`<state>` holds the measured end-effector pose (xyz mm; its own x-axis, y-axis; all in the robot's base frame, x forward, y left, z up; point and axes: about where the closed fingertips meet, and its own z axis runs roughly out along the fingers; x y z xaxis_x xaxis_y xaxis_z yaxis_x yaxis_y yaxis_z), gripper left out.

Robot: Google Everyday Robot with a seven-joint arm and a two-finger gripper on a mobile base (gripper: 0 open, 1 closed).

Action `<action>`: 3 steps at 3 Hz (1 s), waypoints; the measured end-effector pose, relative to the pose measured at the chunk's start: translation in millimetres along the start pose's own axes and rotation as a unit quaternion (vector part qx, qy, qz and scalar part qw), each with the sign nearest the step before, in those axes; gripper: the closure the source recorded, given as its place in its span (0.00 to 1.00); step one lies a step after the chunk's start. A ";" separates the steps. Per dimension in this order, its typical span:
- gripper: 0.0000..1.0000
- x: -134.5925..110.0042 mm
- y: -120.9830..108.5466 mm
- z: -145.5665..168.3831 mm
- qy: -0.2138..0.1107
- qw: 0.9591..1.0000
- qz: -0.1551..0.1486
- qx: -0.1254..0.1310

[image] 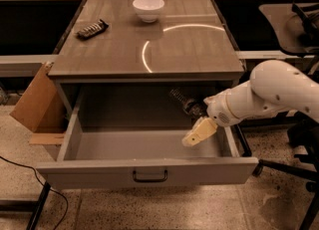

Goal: Pick water bottle from top drawer and place on counter

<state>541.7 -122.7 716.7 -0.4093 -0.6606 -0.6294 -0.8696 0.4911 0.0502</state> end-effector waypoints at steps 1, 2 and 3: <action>0.00 0.3 -14.7 39.9 -0.017 1.000 0.024 -0.002; 0.00 0.3 -14.7 39.9 -0.017 1.000 0.024 -0.002; 0.00 -1.8 -35.4 58.7 -0.023 1.000 0.016 0.008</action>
Offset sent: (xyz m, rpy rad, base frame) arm 0.0176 0.0122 -0.0233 0.0342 0.0102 -0.0260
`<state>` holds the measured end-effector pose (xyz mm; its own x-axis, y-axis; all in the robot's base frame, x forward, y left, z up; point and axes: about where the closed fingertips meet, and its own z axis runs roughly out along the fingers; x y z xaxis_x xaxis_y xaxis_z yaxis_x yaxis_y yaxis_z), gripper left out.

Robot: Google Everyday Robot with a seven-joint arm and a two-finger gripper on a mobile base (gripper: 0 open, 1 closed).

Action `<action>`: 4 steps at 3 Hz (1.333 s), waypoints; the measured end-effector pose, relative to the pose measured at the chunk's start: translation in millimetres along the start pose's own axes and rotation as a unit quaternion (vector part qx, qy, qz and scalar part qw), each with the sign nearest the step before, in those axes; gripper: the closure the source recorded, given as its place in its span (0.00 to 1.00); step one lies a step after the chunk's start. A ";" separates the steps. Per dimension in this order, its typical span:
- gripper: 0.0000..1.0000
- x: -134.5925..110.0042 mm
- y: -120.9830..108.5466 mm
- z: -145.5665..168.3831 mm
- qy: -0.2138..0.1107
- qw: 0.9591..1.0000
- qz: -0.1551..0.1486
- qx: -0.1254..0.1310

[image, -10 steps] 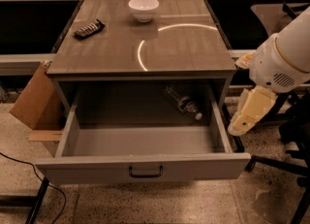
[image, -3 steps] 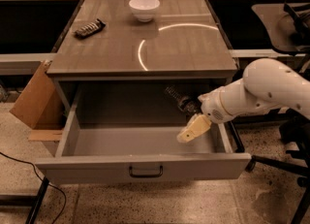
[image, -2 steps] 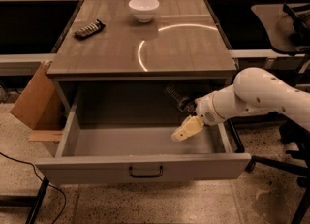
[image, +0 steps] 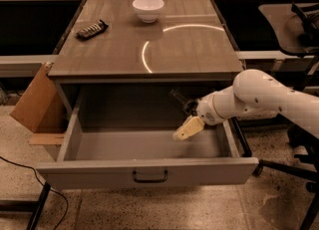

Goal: Pick water bottle from top drawer and place on counter

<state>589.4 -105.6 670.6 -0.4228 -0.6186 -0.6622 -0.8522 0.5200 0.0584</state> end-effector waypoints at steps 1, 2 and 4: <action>0.00 -2.5 -23.7 17.6 -0.008 1.000 -0.006 0.015; 0.00 -4.5 -41.1 28.7 -0.020 0.999 -0.006 0.027; 0.00 -3.0 -62.1 52.7 -0.023 0.999 -0.004 0.036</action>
Offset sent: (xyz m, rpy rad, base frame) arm 0.0699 -0.0077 -0.0273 0.0164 -0.0993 -0.0577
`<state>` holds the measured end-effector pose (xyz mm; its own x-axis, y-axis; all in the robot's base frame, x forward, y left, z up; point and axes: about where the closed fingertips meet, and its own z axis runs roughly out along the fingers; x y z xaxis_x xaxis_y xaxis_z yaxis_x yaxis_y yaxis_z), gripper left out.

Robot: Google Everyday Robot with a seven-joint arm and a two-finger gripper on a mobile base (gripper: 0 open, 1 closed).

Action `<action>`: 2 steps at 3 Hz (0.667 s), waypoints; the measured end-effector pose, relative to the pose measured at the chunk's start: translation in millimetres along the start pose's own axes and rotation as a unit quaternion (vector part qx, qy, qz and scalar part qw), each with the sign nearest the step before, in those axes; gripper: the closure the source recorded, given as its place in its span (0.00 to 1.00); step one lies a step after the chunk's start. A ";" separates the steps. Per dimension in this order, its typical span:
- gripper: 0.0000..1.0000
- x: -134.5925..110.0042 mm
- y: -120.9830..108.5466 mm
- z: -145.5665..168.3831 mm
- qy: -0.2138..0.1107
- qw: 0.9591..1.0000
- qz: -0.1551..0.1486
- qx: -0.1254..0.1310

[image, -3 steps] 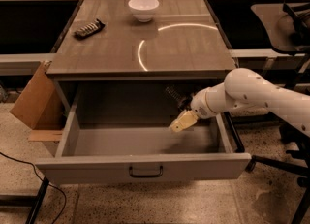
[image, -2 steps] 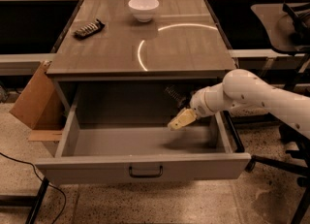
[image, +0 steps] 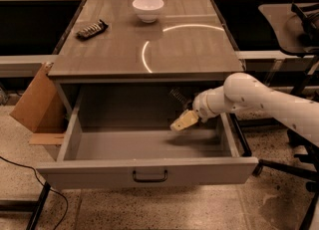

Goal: Pick water bottle from top drawer and place on counter

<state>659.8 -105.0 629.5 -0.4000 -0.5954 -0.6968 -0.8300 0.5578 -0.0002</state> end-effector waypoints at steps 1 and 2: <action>0.19 1.7 -3.6 14.9 0.000 1.000 0.000 -0.005; 0.42 2.1 -4.1 22.5 -0.004 1.000 -0.003 -0.012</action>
Offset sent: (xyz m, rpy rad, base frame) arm 0.0163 0.0092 -0.0213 0.0268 0.0028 0.0301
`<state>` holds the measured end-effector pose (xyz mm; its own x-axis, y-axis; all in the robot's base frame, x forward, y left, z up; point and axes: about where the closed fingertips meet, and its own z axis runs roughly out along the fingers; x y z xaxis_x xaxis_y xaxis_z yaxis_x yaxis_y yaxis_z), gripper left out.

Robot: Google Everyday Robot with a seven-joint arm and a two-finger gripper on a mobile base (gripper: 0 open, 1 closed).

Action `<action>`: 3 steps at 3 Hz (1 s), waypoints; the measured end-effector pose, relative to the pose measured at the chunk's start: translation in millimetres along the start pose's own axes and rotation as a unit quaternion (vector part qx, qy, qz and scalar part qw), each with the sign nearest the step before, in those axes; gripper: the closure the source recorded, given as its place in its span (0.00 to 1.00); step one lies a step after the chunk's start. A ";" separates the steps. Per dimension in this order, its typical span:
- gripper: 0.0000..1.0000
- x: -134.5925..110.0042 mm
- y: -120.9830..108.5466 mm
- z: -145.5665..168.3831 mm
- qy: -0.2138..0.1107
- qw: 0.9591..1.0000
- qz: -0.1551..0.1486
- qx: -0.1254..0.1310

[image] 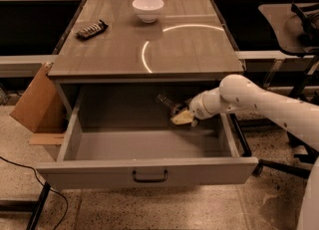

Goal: Pick water bottle from top drawer and place on counter

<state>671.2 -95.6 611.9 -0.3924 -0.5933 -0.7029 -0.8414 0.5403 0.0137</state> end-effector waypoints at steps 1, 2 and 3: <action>0.65 -4.1 4.7 -7.6 -0.009 1.000 -0.008 -0.004; 0.89 -19.2 22.7 -46.2 -0.035 0.999 -0.034 -0.010; 1.00 -38.9 44.1 -106.0 -0.062 0.995 -0.077 -0.016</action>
Offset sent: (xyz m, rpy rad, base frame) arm -0.0610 -0.0214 0.1068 0.0776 -0.1586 0.1083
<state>609.9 -111.9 715.3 -0.2099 -0.5884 -0.7809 -0.9003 0.4278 -0.0803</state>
